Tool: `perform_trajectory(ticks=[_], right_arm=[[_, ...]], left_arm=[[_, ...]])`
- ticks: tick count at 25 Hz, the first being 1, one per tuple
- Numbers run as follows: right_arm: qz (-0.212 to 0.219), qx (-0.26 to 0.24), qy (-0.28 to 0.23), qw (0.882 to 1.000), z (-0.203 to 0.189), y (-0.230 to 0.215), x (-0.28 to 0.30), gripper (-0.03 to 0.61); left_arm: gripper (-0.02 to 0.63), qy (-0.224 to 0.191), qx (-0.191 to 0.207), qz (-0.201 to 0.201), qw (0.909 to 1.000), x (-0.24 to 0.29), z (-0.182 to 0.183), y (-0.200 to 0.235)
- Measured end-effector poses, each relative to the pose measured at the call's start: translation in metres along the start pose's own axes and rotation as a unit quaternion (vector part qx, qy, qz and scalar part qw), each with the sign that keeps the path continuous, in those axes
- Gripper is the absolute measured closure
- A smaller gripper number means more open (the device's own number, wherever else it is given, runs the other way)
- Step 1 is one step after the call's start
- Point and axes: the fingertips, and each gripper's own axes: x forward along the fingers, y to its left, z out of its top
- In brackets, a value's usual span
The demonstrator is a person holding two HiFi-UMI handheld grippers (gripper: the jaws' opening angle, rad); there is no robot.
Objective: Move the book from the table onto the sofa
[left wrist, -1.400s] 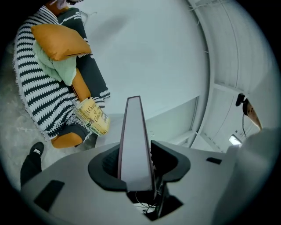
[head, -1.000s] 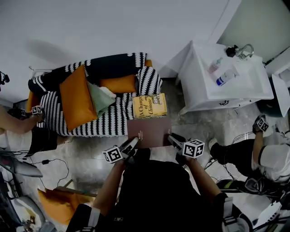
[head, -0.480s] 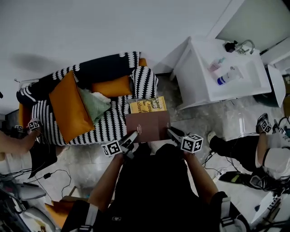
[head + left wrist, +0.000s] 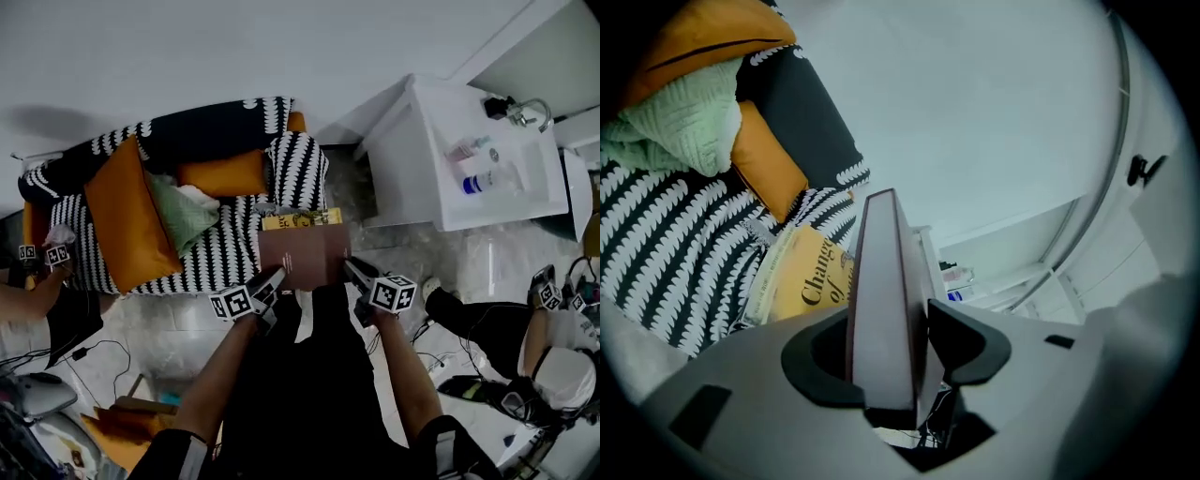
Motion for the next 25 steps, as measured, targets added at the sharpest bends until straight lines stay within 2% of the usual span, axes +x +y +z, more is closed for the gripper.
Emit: perform_trajectory(ticks=[6, 11, 14, 18, 22, 25], right_arm=[[0.006, 0.014, 0.042, 0.999, 0.0, -0.04, 0.037, 0.466], [0.012, 0.01, 0.066, 0.998, 0.005, -0.055, 0.059, 0.466], [0.009, 0.008, 0.082, 0.997, 0.002, -0.062, 0.064, 0.466], [0.008, 0.004, 0.086, 0.996, 0.003, -0.066, 0.069, 0.466], [0.002, -0.015, 0.094, 0.995, 0.003, -0.068, 0.076, 0.466], [-0.018, -0.027, 0.072, 0.997, 0.013, -0.073, 0.075, 0.465]], left_arm=[[0.403, -0.012, -0.021, 0.04, 0.9989, 0.027, 0.003, 0.039], [0.402, -0.023, -0.043, 0.05, 0.9976, 0.042, 0.013, 0.064], [0.4, -0.014, -0.061, 0.051, 0.9967, 0.049, 0.01, 0.073], [0.4, -0.015, -0.087, 0.048, 0.9949, 0.053, 0.007, 0.081], [0.399, -0.009, -0.083, 0.047, 0.9954, 0.053, 0.006, 0.084], [0.399, -0.007, -0.085, 0.047, 0.9953, 0.055, 0.005, 0.083]])
